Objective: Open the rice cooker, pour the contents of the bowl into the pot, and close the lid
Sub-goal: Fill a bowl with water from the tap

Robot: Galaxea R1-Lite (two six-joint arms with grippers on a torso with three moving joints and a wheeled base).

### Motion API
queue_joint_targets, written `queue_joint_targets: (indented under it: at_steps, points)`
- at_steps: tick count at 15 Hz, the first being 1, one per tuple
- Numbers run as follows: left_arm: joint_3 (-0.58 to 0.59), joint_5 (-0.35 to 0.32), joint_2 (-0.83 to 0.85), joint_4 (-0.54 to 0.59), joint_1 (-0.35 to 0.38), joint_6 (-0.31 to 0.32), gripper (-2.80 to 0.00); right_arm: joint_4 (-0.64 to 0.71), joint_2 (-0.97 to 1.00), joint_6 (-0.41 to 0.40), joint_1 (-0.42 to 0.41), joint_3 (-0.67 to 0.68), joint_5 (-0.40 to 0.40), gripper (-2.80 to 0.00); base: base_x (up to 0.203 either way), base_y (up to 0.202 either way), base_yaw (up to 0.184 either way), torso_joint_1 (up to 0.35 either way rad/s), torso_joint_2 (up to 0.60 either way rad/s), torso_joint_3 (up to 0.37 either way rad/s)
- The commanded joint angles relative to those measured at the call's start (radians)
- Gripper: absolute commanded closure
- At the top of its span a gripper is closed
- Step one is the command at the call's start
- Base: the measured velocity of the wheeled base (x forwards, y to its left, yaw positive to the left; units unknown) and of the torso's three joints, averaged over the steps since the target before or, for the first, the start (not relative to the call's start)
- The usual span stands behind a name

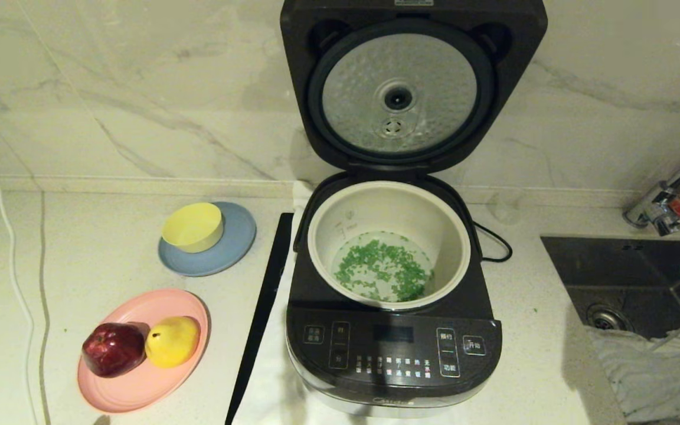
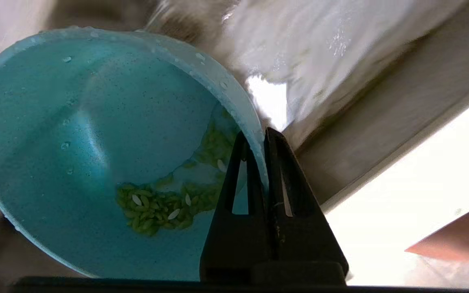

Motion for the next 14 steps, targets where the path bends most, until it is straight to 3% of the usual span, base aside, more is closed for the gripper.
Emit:
queue_joint_targets:
  at_steps: [1,6,11,14]
  points:
    - [0.008,0.001,0.000,-0.001,0.000,0.000,0.00,-0.056,0.134,-0.001,-0.096,-0.009,0.002,0.00,0.000,0.000,0.000,0.000,0.00,0.000]
    - [0.008,0.000,0.000,-0.001,0.000,0.000,0.00,-0.207,0.292,-0.002,-0.201,-0.025,-0.006,0.00,0.000,0.000,0.000,0.000,0.00,0.000]
    - [0.008,0.001,0.000,-0.001,0.000,0.000,0.00,-0.324,0.367,0.005,-0.216,-0.036,-0.007,0.00,0.000,0.000,0.000,0.000,0.00,0.000]
    - [0.008,-0.001,0.000,-0.001,0.000,0.000,0.00,-0.324,0.400,0.011,-0.216,-0.075,-0.006,0.00,0.000,0.000,0.000,0.000,0.00,0.000]
